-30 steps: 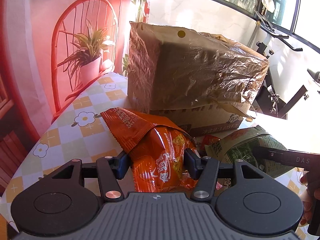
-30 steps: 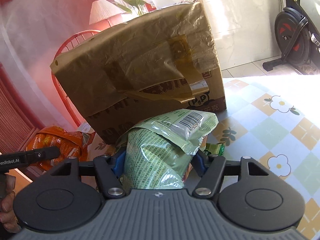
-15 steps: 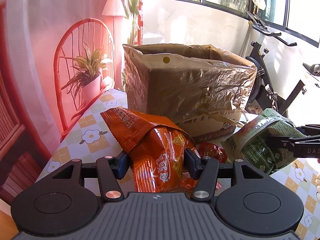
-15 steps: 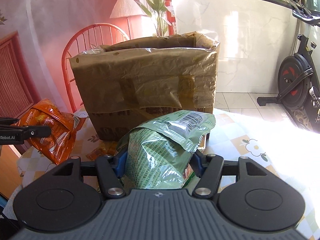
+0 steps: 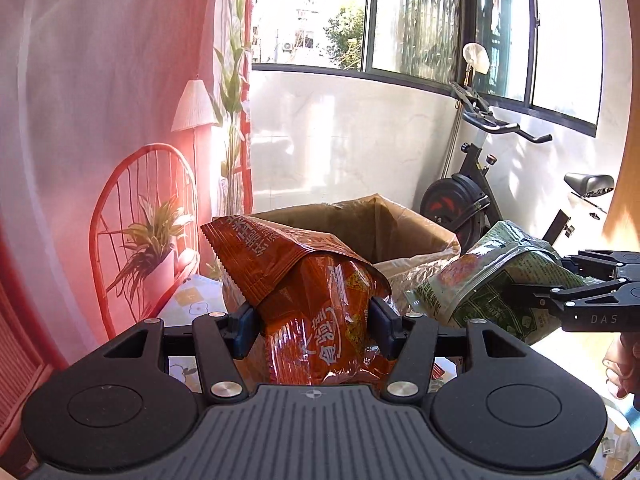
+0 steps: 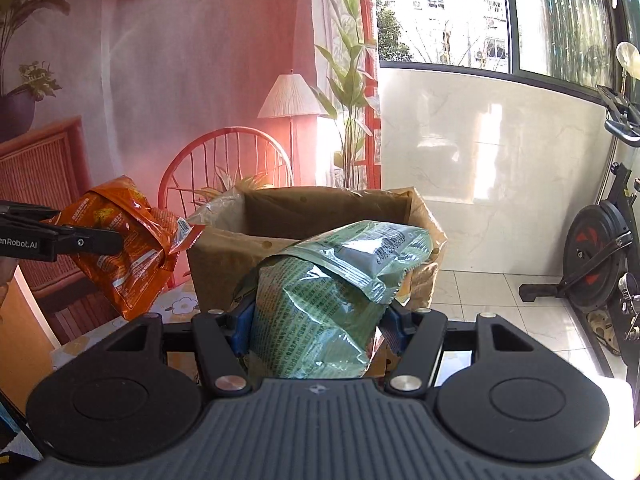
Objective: Organize snacks
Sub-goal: 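Carry both bags over the cardboard box and open both tools to drop them, then move both tools back down to the small packets beside the box, then grasp the small clear-wrapped brown snack with the right tool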
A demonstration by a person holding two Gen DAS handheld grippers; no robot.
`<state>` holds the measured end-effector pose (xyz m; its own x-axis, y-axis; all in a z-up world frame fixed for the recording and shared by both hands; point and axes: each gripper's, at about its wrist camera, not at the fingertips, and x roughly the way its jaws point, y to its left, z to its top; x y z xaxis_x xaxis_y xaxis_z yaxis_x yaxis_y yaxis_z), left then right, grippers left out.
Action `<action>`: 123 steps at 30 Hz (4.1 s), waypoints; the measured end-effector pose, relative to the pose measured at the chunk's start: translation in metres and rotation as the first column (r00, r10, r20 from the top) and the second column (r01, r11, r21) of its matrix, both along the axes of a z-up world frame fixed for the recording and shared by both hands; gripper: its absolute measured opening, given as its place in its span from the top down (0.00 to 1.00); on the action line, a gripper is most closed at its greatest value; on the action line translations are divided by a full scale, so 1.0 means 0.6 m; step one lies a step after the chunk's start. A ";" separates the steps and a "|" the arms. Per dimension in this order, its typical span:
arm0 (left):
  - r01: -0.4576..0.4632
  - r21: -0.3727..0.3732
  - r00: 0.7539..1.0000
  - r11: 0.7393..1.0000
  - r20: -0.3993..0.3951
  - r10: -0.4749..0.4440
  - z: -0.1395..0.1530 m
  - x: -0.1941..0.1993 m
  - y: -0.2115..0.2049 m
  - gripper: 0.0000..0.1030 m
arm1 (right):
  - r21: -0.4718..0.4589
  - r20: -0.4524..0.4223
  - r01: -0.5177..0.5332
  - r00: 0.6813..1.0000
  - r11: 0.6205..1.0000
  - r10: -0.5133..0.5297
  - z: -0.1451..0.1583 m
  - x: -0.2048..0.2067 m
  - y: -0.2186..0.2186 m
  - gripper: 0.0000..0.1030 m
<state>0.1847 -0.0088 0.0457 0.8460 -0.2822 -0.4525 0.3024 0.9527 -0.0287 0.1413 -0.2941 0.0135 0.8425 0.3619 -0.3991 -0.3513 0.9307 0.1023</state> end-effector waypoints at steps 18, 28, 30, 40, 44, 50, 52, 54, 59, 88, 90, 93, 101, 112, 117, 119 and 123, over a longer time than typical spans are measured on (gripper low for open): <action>-0.022 0.093 0.999 0.995 0.036 0.019 0.039 0.204 -0.059 0.42 | -0.271 0.116 0.083 0.992 0.959 -0.053 0.081 0.270 0.070 0.40; -0.013 0.147 0.999 0.989 -0.039 0.019 -0.014 0.286 -0.063 0.42 | -0.415 -0.034 -0.045 0.999 0.909 0.033 -0.023 0.373 0.114 0.40; -0.013 0.144 0.998 0.989 -0.052 0.021 -0.020 0.297 -0.061 0.42 | -0.426 -0.079 -0.084 0.995 0.901 0.056 -0.040 0.380 0.119 0.40; 0.002 0.175 0.995 0.985 -0.095 0.015 -0.039 0.322 -0.061 0.42 | -0.361 -0.257 -0.152 0.965 0.920 0.059 -0.084 0.417 0.119 0.39; 0.005 0.191 0.995 0.981 -0.104 0.015 -0.042 0.327 -0.062 0.42 | -0.327 -0.282 -0.132 0.959 0.936 0.036 -0.090 0.418 0.110 0.32; 0.006 0.262 0.996 0.965 -0.085 0.017 -0.043 0.336 -0.080 0.42 | -0.264 -0.243 -0.088 0.970 0.960 0.022 -0.061 0.397 0.086 0.26; 0.016 0.288 0.996 0.958 -0.091 0.011 -0.044 0.341 -0.087 0.39 | -0.247 -0.228 -0.081 0.973 0.966 0.023 -0.048 0.387 0.081 0.26; 0.047 0.290 0.994 0.956 -0.106 -0.017 -0.045 0.344 -0.092 0.39 | -0.238 -0.214 -0.075 0.976 0.968 0.022 -0.039 0.377 0.075 0.26; 0.040 0.251 0.997 0.967 -0.078 -0.021 -0.032 0.327 -0.087 0.20 | -0.213 -0.187 -0.065 0.982 0.975 0.025 -0.025 0.352 0.065 0.26; -0.247 0.013 0.952 0.969 -0.186 0.245 -0.133 0.071 0.011 0.24 | -0.012 -0.126 -0.069 0.990 0.998 0.067 -0.171 0.092 0.014 0.41; -0.260 0.013 0.942 0.966 -0.219 0.256 -0.154 0.068 0.017 0.26 | -0.017 -0.139 -0.089 0.987 0.996 0.085 -0.191 0.085 0.023 0.45; -0.265 0.033 0.931 0.964 -0.250 0.265 -0.179 0.061 0.027 0.32 | -0.022 -0.164 -0.128 0.979 0.991 0.123 -0.217 0.081 0.042 0.56; -0.296 0.040 0.912 0.954 -0.287 0.294 -0.210 0.074 0.060 0.32 | -0.042 -0.249 -0.237 0.943 0.971 0.219 -0.282 0.110 0.109 0.70; -0.304 0.004 0.884 0.953 -0.372 0.284 -0.266 0.098 0.070 0.34 | -0.070 -0.381 -0.346 0.876 0.936 0.295 -0.343 0.165 0.167 0.71; -0.288 -0.012 0.882 0.958 -0.394 0.260 -0.279 0.101 0.062 0.35 | -0.057 -0.402 -0.350 0.865 0.935 0.300 -0.354 0.171 0.169 0.76; -0.281 -0.015 0.880 0.960 -0.402 0.252 -0.283 0.102 0.057 0.35 | -0.045 -0.401 -0.343 0.866 0.938 0.298 -0.356 0.169 0.165 0.79; -0.265 -0.022 0.874 0.964 -0.427 0.231 -0.295 0.102 0.043 0.35 | -0.017 -0.391 -0.320 0.874 0.947 0.289 -0.360 0.158 0.151 0.82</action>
<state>0.2456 0.0167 -0.1316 0.6303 -0.1368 -0.7642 -0.0001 0.9843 -0.1763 0.2363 -0.2035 -0.2024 0.4745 0.5303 -0.7025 -0.5679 0.7943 0.2160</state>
